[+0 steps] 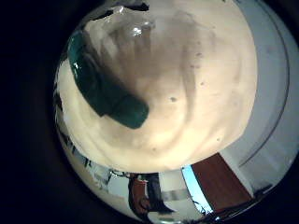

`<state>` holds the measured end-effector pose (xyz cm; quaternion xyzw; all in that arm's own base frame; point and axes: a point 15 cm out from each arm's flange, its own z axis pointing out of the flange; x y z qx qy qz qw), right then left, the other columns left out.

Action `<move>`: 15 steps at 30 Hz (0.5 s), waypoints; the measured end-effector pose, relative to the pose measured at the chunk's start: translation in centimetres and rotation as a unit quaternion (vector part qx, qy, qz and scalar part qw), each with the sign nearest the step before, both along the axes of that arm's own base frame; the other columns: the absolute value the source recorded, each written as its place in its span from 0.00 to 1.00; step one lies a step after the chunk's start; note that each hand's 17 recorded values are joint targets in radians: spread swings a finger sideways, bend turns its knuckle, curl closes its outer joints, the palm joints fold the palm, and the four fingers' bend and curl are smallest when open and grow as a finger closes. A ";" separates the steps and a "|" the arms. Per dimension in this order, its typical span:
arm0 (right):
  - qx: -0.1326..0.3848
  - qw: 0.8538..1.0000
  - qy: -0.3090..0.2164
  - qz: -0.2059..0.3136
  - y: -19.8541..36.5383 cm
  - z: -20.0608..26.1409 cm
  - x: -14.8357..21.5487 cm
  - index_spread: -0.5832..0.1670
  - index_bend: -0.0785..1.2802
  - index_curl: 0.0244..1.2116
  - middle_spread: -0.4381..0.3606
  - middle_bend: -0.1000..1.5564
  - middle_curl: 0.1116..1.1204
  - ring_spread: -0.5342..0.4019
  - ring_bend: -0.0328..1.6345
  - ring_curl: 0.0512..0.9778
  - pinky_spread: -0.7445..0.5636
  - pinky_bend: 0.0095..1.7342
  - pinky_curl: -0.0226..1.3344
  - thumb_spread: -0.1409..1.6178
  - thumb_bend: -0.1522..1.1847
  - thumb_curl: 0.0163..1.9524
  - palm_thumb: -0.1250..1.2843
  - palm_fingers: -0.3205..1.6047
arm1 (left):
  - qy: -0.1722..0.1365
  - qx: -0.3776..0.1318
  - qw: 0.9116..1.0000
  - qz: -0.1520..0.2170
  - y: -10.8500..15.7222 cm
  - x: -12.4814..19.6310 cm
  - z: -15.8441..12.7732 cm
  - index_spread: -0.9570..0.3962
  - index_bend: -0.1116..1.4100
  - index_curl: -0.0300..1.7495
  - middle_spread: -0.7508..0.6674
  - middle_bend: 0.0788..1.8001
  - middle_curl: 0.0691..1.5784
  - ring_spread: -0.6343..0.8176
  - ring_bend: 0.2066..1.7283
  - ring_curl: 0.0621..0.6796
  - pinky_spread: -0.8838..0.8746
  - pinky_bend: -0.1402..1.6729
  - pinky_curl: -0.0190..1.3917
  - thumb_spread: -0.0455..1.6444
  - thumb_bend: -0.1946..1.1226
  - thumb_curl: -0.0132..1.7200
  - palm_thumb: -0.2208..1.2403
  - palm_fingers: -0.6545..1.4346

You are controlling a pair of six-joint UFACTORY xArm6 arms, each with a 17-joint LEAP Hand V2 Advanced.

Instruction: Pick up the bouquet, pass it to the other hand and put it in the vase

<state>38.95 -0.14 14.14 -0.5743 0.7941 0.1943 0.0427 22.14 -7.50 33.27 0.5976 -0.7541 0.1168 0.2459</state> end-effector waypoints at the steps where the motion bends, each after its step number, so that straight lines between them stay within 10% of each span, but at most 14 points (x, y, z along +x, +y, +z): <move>1: 0.000 1.000 0.004 -0.001 0.0 -0.3 0.0 0.65 0.21 0.34 0.67 0.42 0.26 0.59 0.50 0.24 0.71 0.26 0.25 0.64 0.10 0.23 0.63 0.33 | -0.001 0.000 1.000 -0.001 0.0 0.0 0.0 0.85 0.20 0.23 0.80 0.07 0.17 0.81 0.18 0.19 0.81 0.18 0.19 0.62 0.13 0.18 0.44 0.42; 15: 0.002 1.000 0.010 -0.001 -0.5 -1.0 2.1 0.65 0.20 0.32 0.62 0.41 0.28 0.52 0.51 0.22 0.66 0.22 0.20 0.63 0.10 0.24 0.66 0.40 | 0.001 0.001 1.000 -0.005 -0.3 0.0 0.0 0.85 0.19 0.23 0.80 0.08 0.18 0.82 0.19 0.19 0.81 0.18 0.18 0.62 0.13 0.18 0.44 0.42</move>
